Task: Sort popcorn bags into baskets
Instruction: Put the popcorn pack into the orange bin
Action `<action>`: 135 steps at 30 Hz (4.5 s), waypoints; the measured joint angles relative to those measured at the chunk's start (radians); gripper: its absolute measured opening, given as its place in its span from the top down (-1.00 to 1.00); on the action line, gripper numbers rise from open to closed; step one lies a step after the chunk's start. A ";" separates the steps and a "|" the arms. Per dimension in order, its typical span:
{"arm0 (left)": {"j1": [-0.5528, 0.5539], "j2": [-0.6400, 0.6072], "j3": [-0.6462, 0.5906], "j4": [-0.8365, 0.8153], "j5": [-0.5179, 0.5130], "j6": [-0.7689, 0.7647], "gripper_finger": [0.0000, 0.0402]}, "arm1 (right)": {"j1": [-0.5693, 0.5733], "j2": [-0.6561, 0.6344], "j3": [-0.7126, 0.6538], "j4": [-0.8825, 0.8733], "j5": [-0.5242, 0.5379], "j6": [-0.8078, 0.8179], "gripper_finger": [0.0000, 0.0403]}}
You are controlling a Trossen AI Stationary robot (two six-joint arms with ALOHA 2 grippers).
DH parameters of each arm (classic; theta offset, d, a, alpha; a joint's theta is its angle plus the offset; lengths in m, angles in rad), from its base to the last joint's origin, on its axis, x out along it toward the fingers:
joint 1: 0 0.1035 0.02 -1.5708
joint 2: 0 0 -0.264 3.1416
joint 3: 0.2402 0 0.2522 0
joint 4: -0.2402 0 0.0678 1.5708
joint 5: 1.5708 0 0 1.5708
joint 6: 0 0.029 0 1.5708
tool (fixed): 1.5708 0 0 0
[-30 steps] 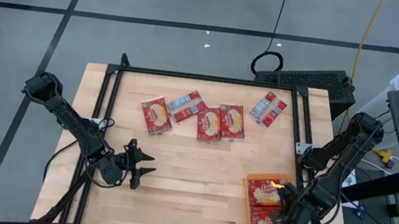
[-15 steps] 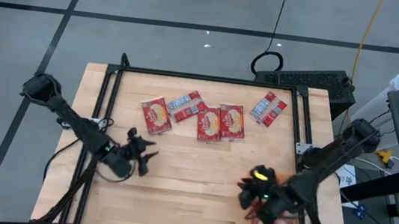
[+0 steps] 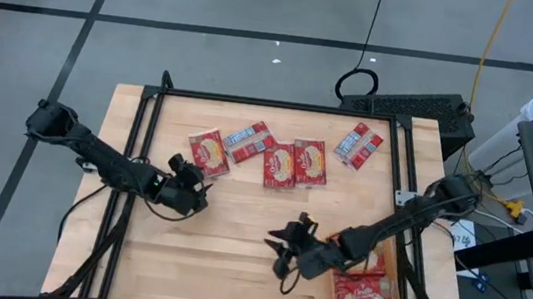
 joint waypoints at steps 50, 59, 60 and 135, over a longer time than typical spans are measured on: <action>-0.230 0.150 0.048 0.224 0.180 0.818 0.98 | -0.251 0.074 -0.089 0.324 -0.199 -0.074 0.48; -0.516 0.148 0.097 0.187 0.225 0.862 0.98 | -0.323 0.074 -0.089 0.293 -0.502 0.023 0.48; -0.536 0.148 0.097 0.161 0.233 0.815 0.97 | -0.328 0.074 -0.089 0.295 -0.524 0.023 0.48; -0.561 0.021 -0.209 0.454 -0.072 0.305 0.98 | -0.271 0.316 0.049 0.527 -0.527 -0.120 0.48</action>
